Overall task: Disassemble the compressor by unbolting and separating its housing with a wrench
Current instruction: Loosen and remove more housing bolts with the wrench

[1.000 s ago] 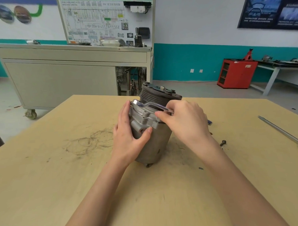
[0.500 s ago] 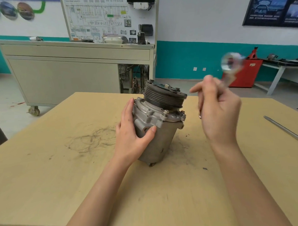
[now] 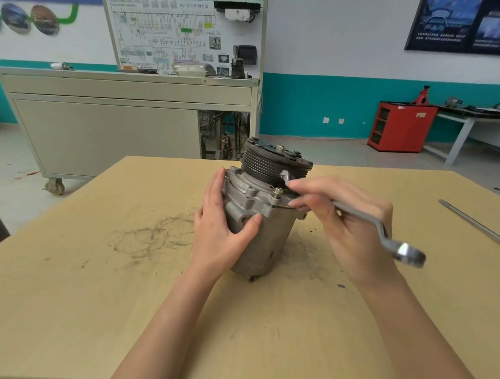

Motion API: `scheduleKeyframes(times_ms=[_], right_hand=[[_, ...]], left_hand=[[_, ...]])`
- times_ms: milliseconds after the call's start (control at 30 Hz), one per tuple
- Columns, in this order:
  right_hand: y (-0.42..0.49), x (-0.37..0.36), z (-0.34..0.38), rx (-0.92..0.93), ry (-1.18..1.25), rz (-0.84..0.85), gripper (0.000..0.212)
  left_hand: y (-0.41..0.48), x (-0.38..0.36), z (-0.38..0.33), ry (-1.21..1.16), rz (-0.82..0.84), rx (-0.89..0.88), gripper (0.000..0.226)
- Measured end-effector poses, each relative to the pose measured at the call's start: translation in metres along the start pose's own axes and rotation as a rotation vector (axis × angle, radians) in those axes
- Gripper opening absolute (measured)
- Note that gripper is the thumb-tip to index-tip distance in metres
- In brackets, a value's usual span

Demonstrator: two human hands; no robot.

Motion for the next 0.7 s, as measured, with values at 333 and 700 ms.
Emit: scheduleKeyframes(times_ms=[333,700], right_hand=[[-0.020,-0.014,0.011,0.052,-0.181,-0.013,0.046],[-0.048,-0.044,0.005,-0.087,-0.118,-0.265,0.034]], left_hand=[[0.000,-0.001,-0.002,0.010,0.002,-0.006,0.093],[0.000,-0.001,-0.001,-0.008,-0.007,0.003,0.093]])
Point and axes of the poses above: each hand's wrist, its own y-axis towards the middle knuckle, its own x-axis out of the back of the hand, z = x × y, the point moved 4 cm from there along y, towards the middle knuckle, and after that the axes turned 1 degree about -x, right-handed, at the moved point
